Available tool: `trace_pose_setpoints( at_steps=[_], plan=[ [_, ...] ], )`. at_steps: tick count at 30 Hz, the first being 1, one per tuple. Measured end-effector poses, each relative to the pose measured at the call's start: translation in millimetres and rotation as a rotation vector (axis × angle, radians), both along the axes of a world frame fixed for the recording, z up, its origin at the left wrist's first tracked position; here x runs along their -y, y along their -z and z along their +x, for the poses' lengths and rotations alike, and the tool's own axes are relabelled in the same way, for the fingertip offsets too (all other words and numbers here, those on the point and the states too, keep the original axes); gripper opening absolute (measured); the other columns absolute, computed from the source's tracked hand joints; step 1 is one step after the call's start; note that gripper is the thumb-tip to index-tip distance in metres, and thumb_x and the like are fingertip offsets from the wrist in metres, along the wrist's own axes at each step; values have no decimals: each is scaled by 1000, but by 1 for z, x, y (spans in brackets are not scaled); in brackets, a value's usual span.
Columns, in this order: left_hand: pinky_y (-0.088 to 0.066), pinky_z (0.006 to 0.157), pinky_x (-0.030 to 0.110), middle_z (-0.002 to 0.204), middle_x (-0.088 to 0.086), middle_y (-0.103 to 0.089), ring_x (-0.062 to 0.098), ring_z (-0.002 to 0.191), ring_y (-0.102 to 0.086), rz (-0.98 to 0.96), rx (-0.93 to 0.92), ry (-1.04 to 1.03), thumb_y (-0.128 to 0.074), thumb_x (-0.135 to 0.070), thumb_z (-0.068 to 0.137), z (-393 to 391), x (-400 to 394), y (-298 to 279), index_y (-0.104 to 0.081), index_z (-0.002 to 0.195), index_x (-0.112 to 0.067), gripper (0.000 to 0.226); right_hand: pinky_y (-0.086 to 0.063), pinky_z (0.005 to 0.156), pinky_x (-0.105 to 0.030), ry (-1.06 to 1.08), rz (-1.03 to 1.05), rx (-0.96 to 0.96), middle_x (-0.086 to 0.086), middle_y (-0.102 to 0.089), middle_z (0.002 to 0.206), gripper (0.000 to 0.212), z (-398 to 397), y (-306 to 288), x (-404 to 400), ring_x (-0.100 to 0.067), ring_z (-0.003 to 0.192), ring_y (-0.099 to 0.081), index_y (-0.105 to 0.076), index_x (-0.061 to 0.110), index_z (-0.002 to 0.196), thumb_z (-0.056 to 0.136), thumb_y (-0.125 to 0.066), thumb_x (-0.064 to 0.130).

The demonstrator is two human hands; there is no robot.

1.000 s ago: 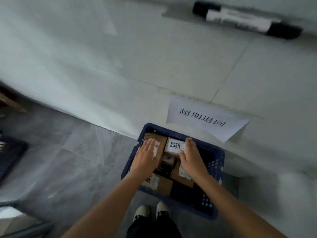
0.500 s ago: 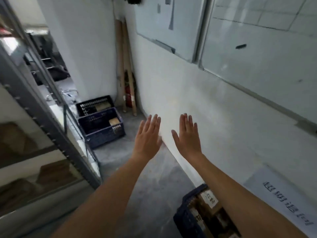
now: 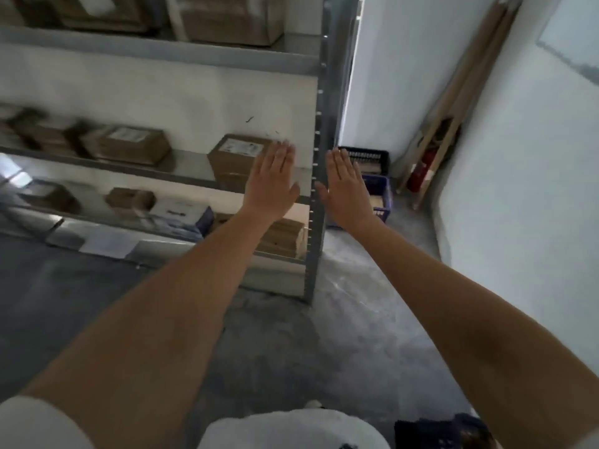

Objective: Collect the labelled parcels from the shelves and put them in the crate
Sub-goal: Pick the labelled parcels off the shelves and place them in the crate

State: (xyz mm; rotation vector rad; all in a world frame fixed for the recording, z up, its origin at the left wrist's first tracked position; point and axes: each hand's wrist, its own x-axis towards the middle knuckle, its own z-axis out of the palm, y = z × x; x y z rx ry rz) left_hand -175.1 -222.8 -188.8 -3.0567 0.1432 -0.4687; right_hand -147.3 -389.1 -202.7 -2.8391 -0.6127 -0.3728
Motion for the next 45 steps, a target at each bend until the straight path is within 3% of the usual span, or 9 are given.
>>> trace_pose_setpoints(
  at_steps=[6,17,30,37,45],
  plan=[
    [-4,120,43,161,10,-6,27,149,-1,12,-19,-270,-34,-37,99,-13,-96,4,-6,153,-7,68,-5,122,-39,-325,-37,-1,-18,-12,162,65,33,6,-100,-29,151,-6,-12,0,153,103,-37,33],
    [-3,121,42,161,9,-5,25,149,1,-76,-3,-612,-31,-40,100,-51,-231,28,-5,153,-9,67,-3,123,-42,-559,-98,25,-16,-2,163,69,45,16,-284,-27,151,0,-4,2,154,104,-30,42],
    [-3,121,44,161,9,-4,24,149,2,-113,-118,-655,-31,-42,100,-39,-445,65,-4,153,-10,67,-5,123,-40,-631,-105,-126,-13,-5,164,64,61,74,-487,-25,151,-2,-7,6,155,105,-31,37],
    [2,121,41,161,7,1,22,148,6,-163,-203,-644,-28,-44,101,-4,-538,96,-2,153,-10,67,6,119,-36,-642,-169,-210,-14,-2,163,64,92,114,-598,-25,151,3,-4,4,155,105,-25,37],
    [1,121,42,161,6,1,22,148,7,-230,-313,-629,-29,-43,101,59,-659,123,-1,153,-11,67,-2,121,-40,-647,-261,-305,-15,-4,163,66,155,169,-698,-27,151,0,-5,5,155,104,-28,40]
  ],
)
